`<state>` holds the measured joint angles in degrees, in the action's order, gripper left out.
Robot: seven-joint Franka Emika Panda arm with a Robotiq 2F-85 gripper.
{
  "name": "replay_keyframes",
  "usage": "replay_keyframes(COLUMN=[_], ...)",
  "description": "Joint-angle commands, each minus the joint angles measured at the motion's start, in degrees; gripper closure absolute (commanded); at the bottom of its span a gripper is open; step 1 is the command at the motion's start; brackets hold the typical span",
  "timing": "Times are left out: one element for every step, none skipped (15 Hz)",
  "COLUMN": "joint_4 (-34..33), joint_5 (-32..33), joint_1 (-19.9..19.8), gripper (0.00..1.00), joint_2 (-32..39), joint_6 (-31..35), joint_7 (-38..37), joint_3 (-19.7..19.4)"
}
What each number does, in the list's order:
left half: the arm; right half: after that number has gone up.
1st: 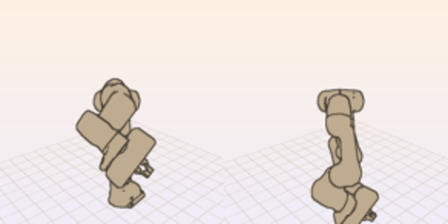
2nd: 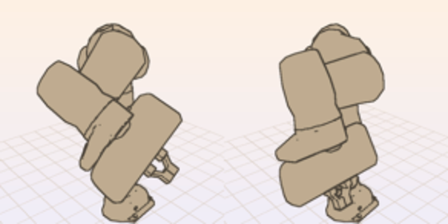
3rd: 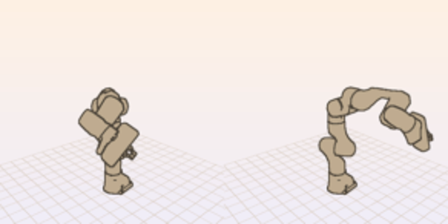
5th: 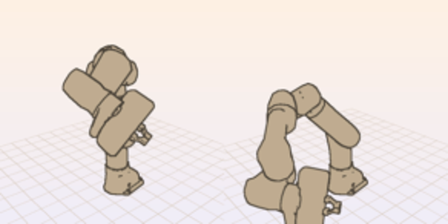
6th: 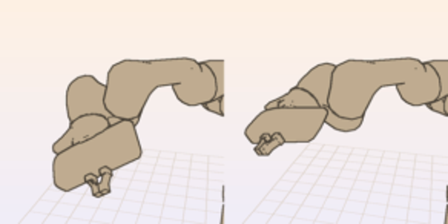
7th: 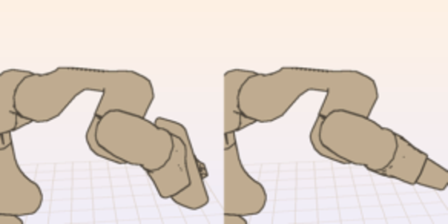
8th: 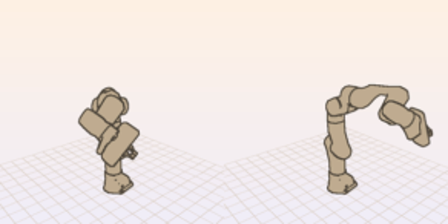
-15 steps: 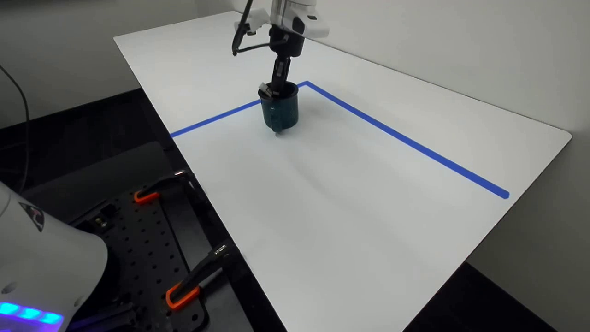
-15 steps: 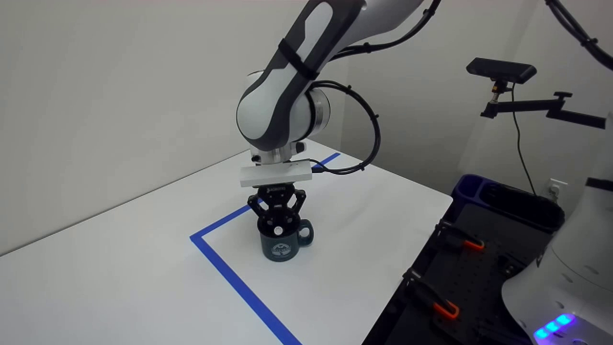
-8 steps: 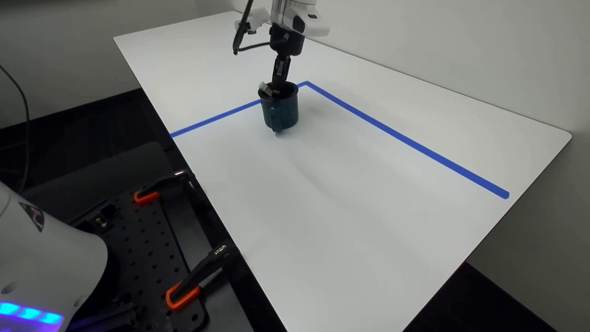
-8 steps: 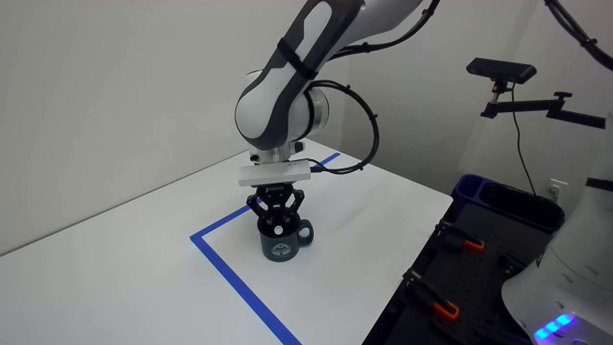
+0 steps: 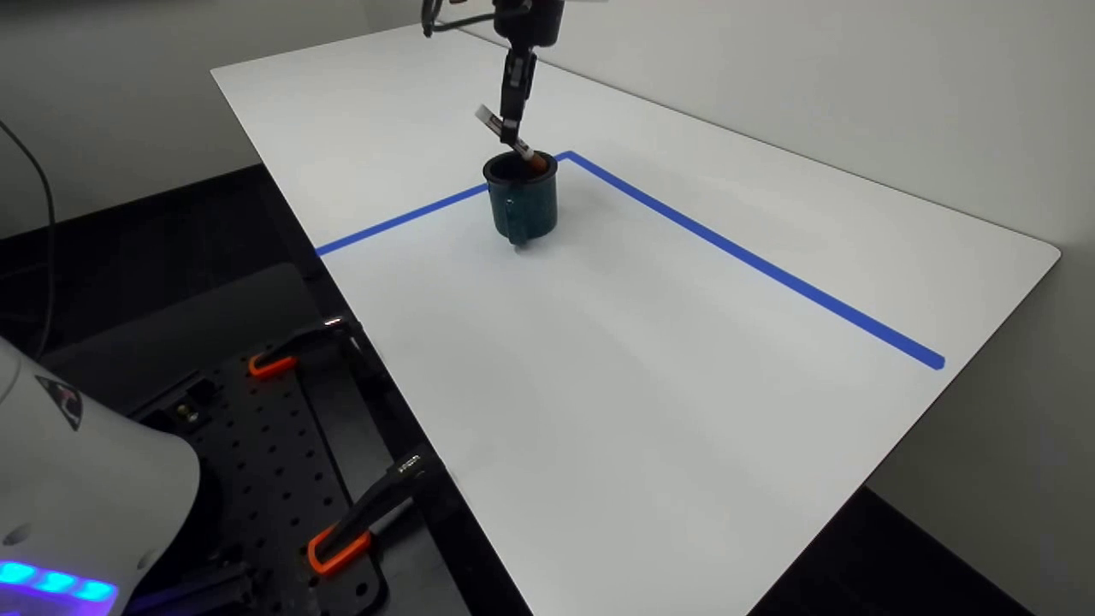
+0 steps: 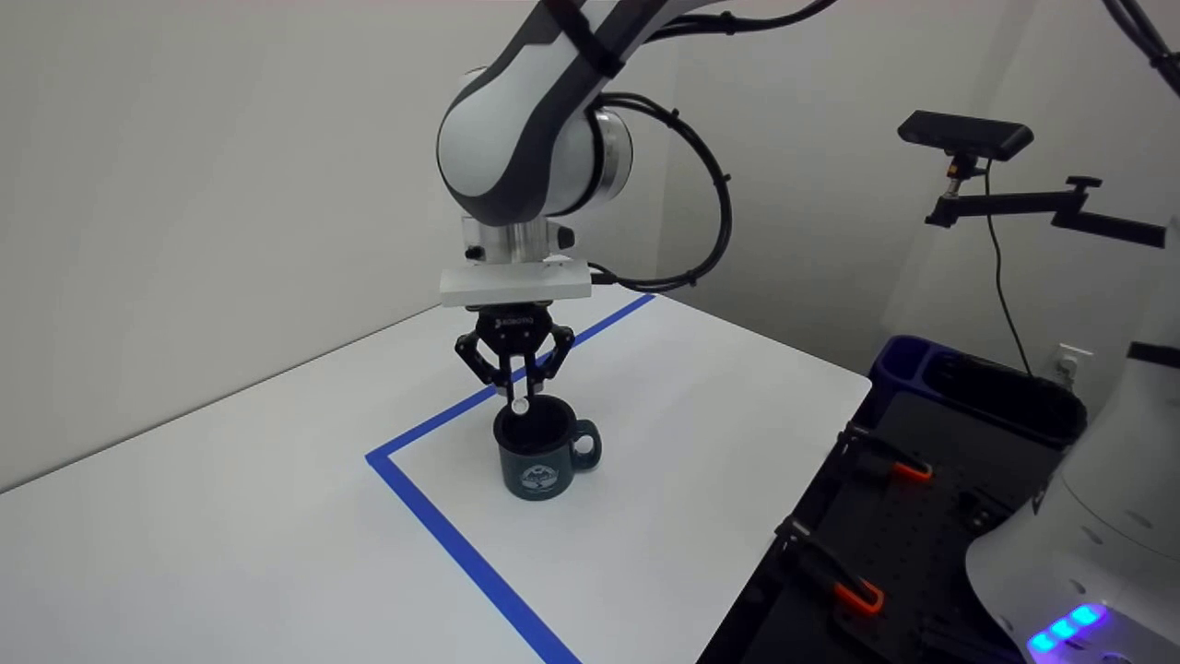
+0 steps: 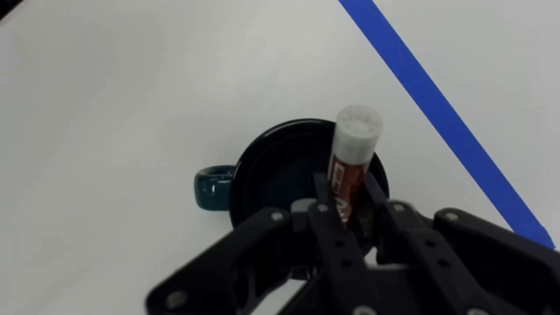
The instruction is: Take the marker out of the cup
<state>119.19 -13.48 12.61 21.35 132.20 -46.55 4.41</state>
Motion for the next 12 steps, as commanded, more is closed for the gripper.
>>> replay_keyframes(joint_4=[0.88, 0.76, 0.65, 0.7, 0.77, 0.73, 0.73, 0.76, 0.71, 0.73, 0.63, 0.48], joint_5=[0.03, 0.06, 0.31, 1.01, 1.82, 2.73, 4.7, 6.89, 8.67, 10.82, 12.29, 13.47], joint_1=[0.16, 0.11, 0.13, 0.24, 0.26, 0.16, 0.14, 0.16, -0.1, -0.15, -0.39, -0.58], gripper=[0.95, 0.95, 0.95, 0.95, 0.95, 0.95, 0.95, 0.95, 0.95, 0.95, 0.95, 0.95], joint_2=[-6.01, -6.95, -7.79, -8.52, -8.93, -8.87, -8.41, -7.96, -7.26, -6.68, -5.79, -4.85], joint_6=[-5.81, -7.33, -8.74, -9.58, -9.73, -9.35, -8.09, -6.93, -6.11, -4.9, -3.94, -2.83], joint_7=[-1.16, -1.18, -1.56, -2.5, -3.7, -5.26, -7.86, -10.58, -13.03, -15.81, -18.08, -20.36], joint_3=[0.78, 1.0, 1.1, 0.98, 0.7, 0.29, -0.37, -0.99, -1.66, -2.42, -3.17, -3.89])
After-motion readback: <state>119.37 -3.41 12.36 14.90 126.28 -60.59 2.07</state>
